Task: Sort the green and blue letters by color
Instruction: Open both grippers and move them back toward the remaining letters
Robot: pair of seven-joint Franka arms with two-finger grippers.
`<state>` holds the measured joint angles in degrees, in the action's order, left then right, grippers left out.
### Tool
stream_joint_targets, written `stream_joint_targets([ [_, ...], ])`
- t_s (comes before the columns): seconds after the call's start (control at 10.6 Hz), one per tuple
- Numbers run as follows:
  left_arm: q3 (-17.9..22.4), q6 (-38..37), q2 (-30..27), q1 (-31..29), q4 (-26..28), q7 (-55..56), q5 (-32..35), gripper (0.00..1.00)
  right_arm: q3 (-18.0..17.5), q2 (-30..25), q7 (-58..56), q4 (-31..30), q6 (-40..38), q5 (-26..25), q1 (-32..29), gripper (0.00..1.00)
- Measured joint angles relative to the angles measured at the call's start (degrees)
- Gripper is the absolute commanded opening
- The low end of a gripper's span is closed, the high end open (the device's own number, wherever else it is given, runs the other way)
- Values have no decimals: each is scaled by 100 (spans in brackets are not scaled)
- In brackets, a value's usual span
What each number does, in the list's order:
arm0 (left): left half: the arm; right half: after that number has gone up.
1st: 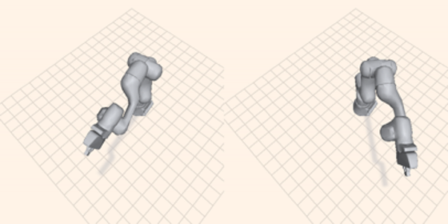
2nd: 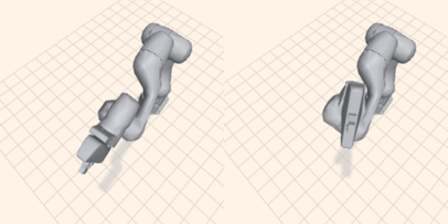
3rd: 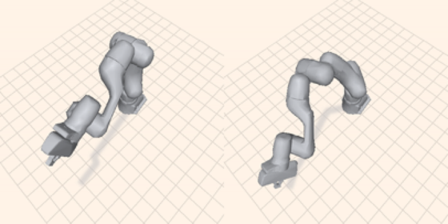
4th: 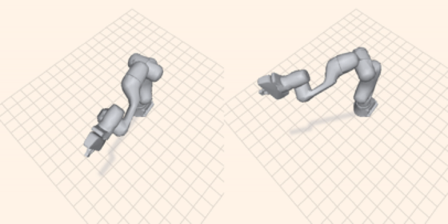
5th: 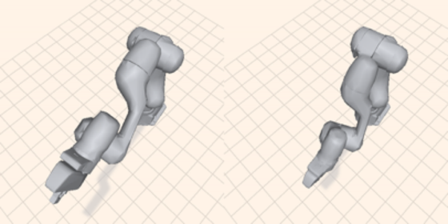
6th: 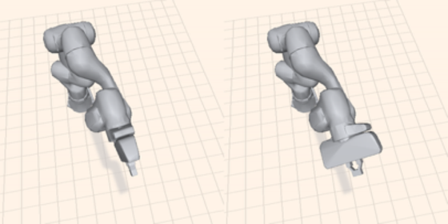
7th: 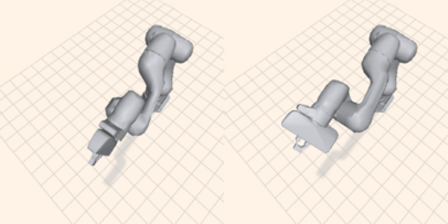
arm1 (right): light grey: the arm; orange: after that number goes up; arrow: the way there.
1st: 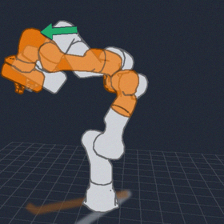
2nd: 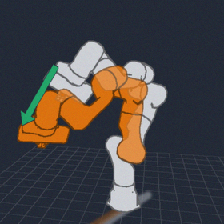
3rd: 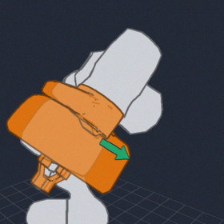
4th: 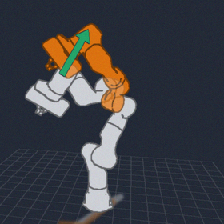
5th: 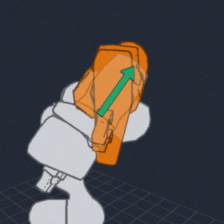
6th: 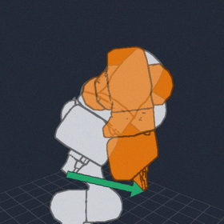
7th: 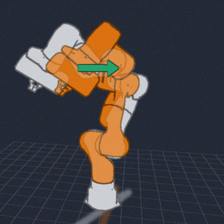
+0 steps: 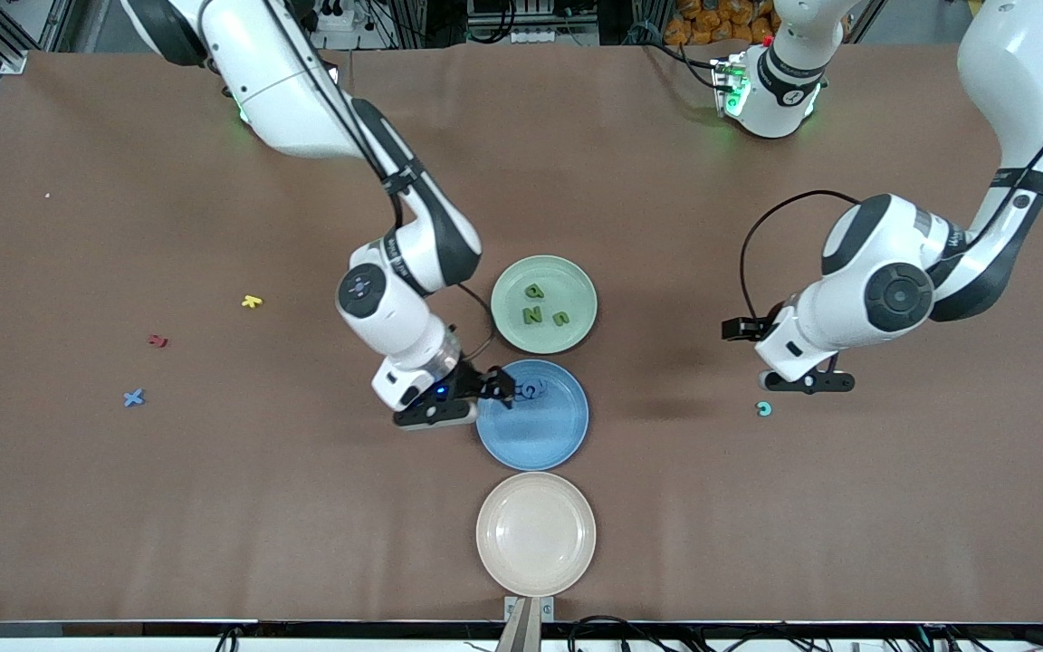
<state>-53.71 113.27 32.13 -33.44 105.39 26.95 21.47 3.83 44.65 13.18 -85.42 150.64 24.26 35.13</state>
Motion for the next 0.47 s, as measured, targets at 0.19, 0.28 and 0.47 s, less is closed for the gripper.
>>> stream_joint_targets([
  [0.19, -21, 289, -29, -361, 409, -388, 41, 100, 22, -156, -697, -337, -98, -20, -502, 100],
  [0.28, -27, 376, -59, -474, 572, -560, 146, 100, 34, -268, -1090, -547, -190, -25, -780, 100],
  [0.47, -41, 513, -119, -638, 803, -956, 439, 100, 160, -514, -1674, -898, -551, -132, -1286, 100],
])
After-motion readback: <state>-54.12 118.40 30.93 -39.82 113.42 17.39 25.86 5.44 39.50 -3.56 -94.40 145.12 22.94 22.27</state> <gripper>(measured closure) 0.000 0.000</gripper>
